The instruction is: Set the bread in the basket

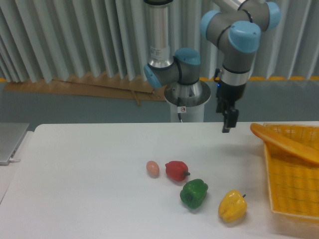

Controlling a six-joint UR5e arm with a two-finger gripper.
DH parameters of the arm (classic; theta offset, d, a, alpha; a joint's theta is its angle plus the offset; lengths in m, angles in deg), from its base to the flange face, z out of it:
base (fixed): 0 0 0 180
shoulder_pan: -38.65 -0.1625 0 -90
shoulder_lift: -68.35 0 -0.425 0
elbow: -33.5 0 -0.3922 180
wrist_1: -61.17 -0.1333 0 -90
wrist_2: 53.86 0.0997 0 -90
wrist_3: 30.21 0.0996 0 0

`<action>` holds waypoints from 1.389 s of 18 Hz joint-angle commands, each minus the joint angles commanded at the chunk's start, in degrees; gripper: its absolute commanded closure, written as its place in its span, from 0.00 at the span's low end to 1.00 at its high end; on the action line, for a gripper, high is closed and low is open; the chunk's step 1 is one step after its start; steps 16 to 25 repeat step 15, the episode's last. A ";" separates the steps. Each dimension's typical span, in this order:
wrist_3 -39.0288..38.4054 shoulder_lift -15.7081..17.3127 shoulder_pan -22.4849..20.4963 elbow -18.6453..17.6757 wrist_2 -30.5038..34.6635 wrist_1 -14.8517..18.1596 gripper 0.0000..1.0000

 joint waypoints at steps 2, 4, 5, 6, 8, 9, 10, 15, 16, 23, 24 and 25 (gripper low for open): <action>-1.59 0.61 1.93 0.00 0.00 0.00 0.00; -3.26 0.88 3.43 0.00 0.09 0.17 0.00; -4.31 1.49 4.22 -0.09 0.09 0.61 0.00; -5.54 1.93 4.92 -0.09 0.09 0.88 0.00; -8.18 1.93 6.68 -0.26 0.26 1.14 0.00; -8.88 2.11 7.99 -0.44 0.26 1.06 0.00; -9.41 2.28 8.79 -0.53 0.44 1.05 0.00; -9.95 3.08 10.55 -1.05 0.53 1.23 0.00; -9.95 3.08 10.55 -1.05 0.53 1.23 0.00; -9.95 3.08 10.55 -1.05 0.53 1.23 0.00; -9.95 3.08 10.55 -1.05 0.53 1.23 0.00; -9.95 3.08 10.55 -1.05 0.53 1.23 0.00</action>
